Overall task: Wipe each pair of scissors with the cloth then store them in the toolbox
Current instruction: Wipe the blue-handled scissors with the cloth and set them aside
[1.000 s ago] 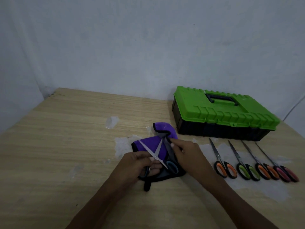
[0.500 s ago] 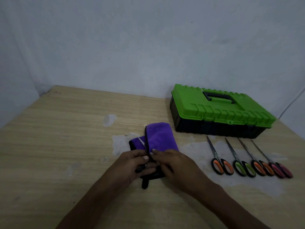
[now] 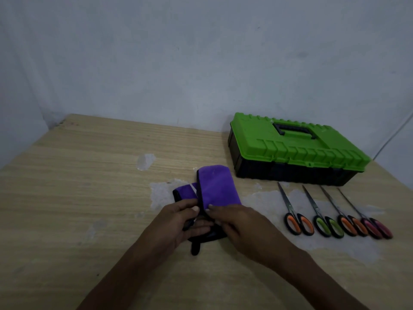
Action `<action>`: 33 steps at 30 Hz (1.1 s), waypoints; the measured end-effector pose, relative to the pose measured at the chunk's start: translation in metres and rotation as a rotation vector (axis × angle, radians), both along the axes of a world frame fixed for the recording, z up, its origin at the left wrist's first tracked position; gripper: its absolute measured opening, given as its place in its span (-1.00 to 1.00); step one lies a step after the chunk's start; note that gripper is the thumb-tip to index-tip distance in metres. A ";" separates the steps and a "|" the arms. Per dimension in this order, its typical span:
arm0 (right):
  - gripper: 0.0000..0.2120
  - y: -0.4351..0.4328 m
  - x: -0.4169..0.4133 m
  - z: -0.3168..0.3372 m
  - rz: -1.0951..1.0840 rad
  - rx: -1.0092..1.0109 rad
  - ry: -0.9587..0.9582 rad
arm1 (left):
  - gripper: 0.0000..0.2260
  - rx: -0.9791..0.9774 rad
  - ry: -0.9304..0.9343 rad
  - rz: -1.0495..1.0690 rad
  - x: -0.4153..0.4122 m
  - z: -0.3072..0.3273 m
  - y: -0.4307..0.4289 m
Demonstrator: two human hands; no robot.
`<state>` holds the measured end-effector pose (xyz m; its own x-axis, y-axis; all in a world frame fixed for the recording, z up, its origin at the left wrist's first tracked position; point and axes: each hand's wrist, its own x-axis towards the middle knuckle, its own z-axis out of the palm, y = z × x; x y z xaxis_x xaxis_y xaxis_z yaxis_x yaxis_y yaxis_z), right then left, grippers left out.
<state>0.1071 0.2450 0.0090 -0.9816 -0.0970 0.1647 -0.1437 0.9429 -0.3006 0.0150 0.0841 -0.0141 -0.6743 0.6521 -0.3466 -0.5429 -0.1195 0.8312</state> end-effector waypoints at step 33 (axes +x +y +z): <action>-0.69 0.022 -0.059 -0.009 -0.289 -0.004 0.108 | -0.82 -0.046 -0.071 0.113 0.005 0.005 -0.002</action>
